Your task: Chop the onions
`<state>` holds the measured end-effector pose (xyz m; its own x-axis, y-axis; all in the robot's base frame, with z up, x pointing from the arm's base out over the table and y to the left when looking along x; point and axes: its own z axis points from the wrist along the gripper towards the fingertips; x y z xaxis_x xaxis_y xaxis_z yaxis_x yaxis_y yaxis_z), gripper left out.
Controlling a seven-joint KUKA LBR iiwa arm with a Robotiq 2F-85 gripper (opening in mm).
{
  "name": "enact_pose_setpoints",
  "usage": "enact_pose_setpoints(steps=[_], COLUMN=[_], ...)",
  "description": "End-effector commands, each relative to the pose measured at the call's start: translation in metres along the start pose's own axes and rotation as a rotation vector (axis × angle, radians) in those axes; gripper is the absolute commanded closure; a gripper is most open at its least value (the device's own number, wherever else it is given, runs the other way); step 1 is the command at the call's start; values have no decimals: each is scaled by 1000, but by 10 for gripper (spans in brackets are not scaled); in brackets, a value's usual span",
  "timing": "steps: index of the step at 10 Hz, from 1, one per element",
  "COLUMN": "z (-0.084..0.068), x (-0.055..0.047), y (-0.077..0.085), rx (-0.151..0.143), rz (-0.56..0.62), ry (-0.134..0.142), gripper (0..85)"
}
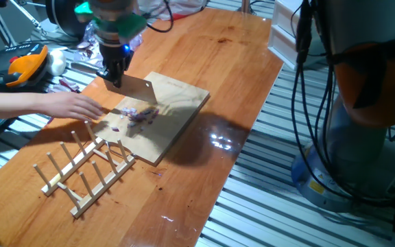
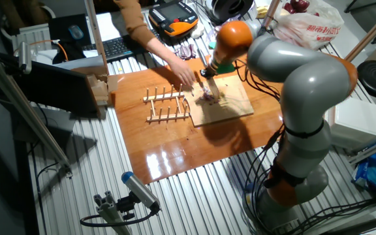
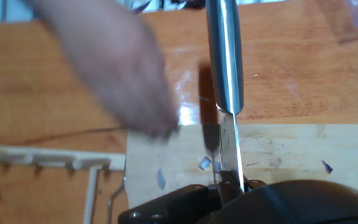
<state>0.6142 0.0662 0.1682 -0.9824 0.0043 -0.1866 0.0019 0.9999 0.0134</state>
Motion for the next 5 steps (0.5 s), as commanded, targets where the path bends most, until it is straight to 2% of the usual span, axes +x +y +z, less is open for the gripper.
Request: enact_pose_setpoints(steps=[1,2,3,5], z=[-2,-5,-8,-9], x=[1,3,4,4], y=[1,3,1,0], rx=[-126,-174,-149,-152], rz=[-436,-432,-435,-435], ry=[81,111,111,109], gripper=[850,850,850,850])
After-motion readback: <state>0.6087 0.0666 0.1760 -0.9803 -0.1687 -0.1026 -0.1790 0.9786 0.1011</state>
